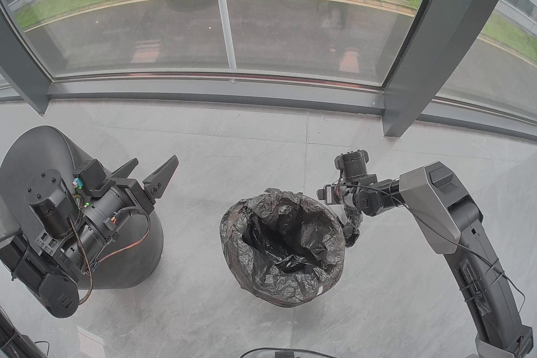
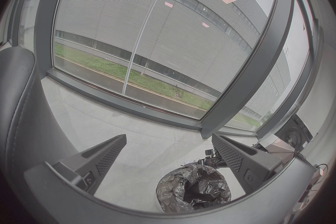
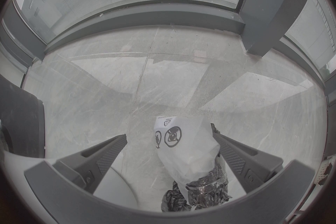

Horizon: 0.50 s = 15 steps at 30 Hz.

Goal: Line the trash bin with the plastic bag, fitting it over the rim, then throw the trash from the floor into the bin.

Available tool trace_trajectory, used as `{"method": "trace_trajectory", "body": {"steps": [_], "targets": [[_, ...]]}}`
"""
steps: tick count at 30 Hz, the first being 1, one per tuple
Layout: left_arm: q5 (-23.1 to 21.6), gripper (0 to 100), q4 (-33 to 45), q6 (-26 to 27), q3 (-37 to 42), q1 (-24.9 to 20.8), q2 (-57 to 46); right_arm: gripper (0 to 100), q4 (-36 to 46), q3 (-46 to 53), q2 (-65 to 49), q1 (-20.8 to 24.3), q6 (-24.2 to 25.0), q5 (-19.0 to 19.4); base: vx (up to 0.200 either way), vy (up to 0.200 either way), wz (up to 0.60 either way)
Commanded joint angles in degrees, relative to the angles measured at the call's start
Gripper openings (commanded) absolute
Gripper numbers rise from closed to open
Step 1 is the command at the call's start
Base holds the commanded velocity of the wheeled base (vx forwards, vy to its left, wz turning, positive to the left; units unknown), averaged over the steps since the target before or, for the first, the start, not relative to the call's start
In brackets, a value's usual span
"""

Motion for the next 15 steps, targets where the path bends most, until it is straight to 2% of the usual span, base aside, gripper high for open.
{"method": "trace_trajectory", "body": {"steps": [1, 15], "targets": [[0.01, 100, -0.03, -0.08, 0.02, 0.01, 0.89, 100, -0.06, -0.15, 1.79, -0.3, 0.08, 0.01, 0.0, 0.0, 0.0], [0.01, 100, -0.03, -0.08, 0.11, -0.08, 0.98, 100, -0.41, -0.15, 1.61, -2.58, -0.1, -1.75, 0.0, 0.0, 0.0]]}}
